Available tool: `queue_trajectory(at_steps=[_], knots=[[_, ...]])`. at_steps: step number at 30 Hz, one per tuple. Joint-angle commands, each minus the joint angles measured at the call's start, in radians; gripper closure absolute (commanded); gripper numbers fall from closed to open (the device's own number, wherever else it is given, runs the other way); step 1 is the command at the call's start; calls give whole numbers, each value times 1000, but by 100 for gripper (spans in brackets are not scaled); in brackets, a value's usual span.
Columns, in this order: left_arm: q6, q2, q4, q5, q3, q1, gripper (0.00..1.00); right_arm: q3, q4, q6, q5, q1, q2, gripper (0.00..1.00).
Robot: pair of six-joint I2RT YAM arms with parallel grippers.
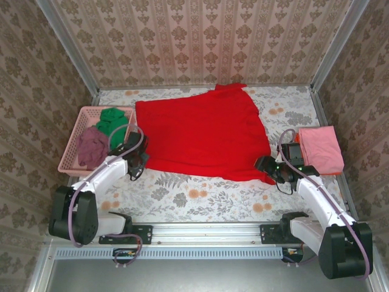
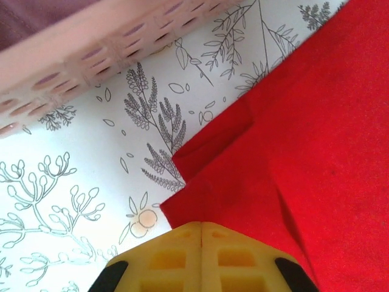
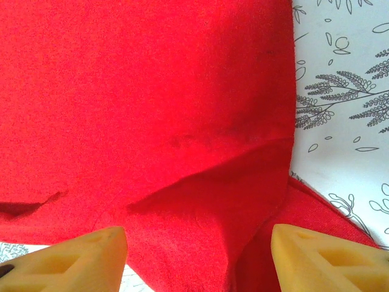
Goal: Fold and stack the t-shirts
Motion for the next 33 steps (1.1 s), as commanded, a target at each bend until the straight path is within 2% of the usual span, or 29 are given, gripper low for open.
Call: queue_trajectory(at_steps=[1,10,15,21,22,24,25,31,33], knots=[[-54,-32,-99,12,-28,-29,100,3,3,9,3,2,-10,35],[-119,-139,-236,35,-108,-75,100,17,3,-2,0,2,7,35],[-113,-202,-301,15,-140,-50,100,18,10,0,-2,2,20,35],[-81,-260,-389,41,-144,-31,100,28,2,-7,0,2,29,35],[-81,-276,-397,40,-146,-31,97,28,2,-6,1,2,28,35],[-85,-303,-398,39,-155,-26,74,29,10,-5,1,2,28,35],[-86,-311,-393,40,-158,-23,67,28,13,-2,-1,2,30,35],[-106,-287,-338,71,-173,-20,54,31,21,2,-11,2,43,35],[-116,-273,-301,80,-186,-18,54,30,23,1,-10,2,43,35]])
